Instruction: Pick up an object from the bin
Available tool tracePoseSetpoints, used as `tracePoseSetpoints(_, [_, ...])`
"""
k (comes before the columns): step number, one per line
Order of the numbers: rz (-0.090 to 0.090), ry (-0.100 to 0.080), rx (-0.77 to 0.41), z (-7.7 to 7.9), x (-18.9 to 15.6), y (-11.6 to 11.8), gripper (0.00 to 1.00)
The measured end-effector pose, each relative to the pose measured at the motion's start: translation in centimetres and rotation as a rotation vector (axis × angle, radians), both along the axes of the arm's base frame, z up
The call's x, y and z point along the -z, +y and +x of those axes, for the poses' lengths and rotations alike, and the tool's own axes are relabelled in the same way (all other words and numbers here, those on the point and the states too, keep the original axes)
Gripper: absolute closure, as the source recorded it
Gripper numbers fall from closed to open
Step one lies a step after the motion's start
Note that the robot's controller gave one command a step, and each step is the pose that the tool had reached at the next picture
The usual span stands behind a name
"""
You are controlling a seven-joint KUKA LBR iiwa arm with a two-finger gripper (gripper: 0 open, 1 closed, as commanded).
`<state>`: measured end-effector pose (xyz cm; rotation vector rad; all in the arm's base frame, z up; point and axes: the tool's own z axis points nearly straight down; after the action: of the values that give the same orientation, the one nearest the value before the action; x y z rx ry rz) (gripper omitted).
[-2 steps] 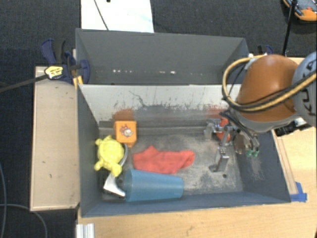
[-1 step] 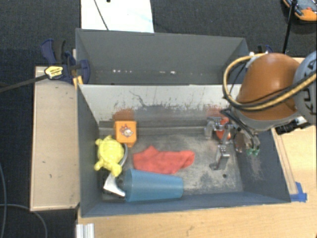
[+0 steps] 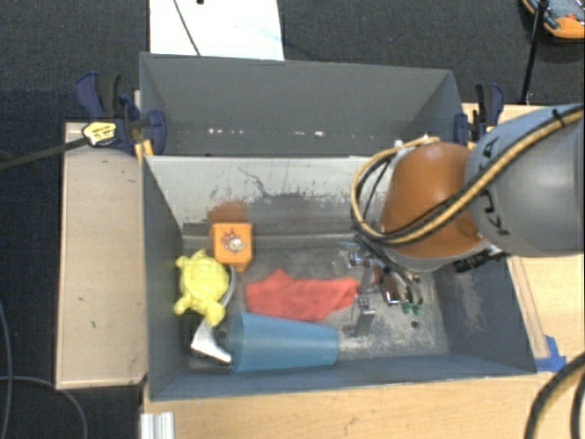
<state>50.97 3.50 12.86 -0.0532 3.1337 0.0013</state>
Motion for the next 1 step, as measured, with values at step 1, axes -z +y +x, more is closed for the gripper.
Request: tracePoseSetpoints(1, [-0.003, 0.009, -0.119, 1.2, -0.65, 3.9, 0.0])
